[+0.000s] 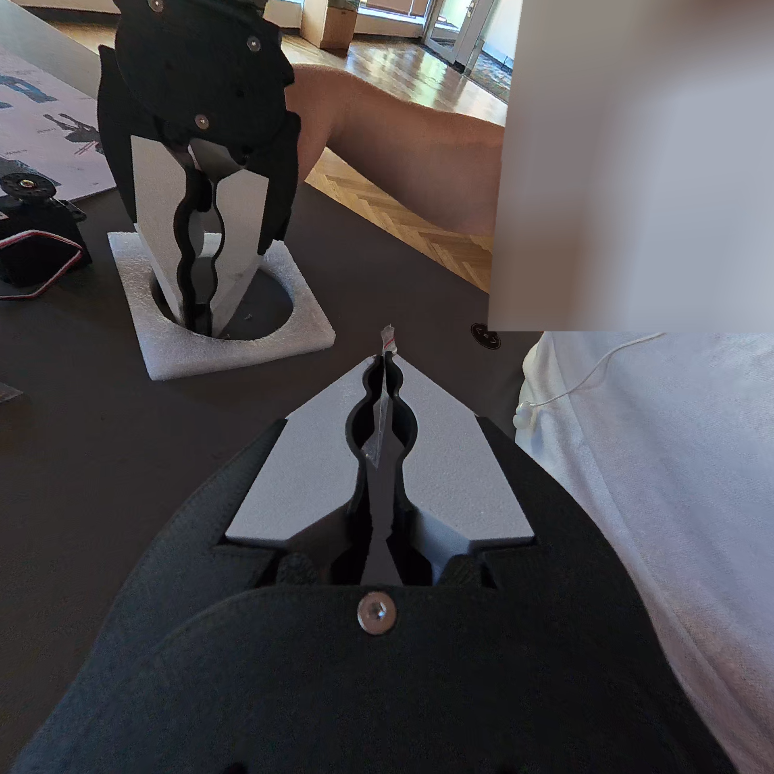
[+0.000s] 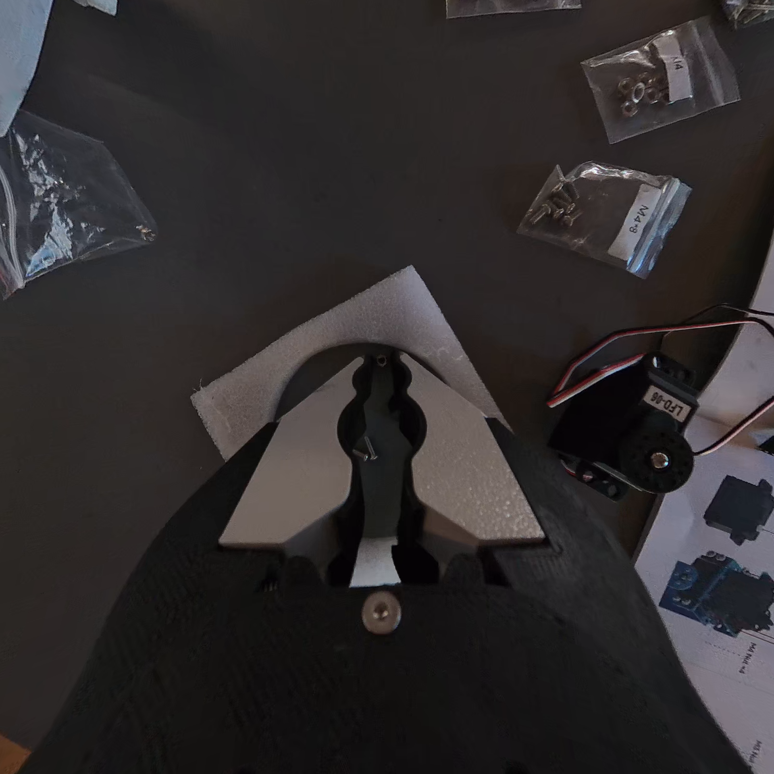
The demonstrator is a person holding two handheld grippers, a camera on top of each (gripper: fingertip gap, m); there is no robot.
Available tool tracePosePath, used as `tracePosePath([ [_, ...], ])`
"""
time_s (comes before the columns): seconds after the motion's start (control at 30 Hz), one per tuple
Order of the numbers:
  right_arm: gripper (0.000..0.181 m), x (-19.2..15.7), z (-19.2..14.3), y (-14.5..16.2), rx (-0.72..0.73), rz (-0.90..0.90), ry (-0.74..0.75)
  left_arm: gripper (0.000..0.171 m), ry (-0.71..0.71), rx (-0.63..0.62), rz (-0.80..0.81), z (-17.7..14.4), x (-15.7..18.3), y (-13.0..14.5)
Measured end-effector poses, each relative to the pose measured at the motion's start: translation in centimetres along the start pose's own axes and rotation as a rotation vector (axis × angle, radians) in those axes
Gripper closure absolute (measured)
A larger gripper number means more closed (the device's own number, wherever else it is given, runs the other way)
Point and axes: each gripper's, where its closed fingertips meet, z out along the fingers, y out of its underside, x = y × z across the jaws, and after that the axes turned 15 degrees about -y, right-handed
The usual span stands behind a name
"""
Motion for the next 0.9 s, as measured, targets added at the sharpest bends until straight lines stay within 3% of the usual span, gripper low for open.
tracePosePath([
  [0.4, 0.177, -0.9, -0.9, -0.7, 0.025, -0.01, 0.015, 0.171, -0.019, 0.008, -0.01, -0.3, -0.5, 0.1],
  [0.47, 0.177, -2.6, -2.2, -2.5, 0.105, -0.04, 0.016, 0.171, -0.027, 0.012, -0.012, -0.3, -0.6, 0.0],
  [0.6, 0.177, -9.4, -4.5, -8.0, 0.279, -0.203, -0.072, 0.171, -0.027, 0.018, -0.017, -0.3, -0.7, -0.1],
  [0.7, 0.177, -11.4, -3.8, -8.2, 0.22, -0.257, -0.098, 0.171, -0.019, 0.015, -0.013, -0.1, -0.6, 0.0],
  [0.9, 0.177, -10.9, -1.9, -6.7, 0.125, -0.263, -0.091, 0.171, -0.009, 0.014, -0.002, 0.0, -0.2, -0.1],
])
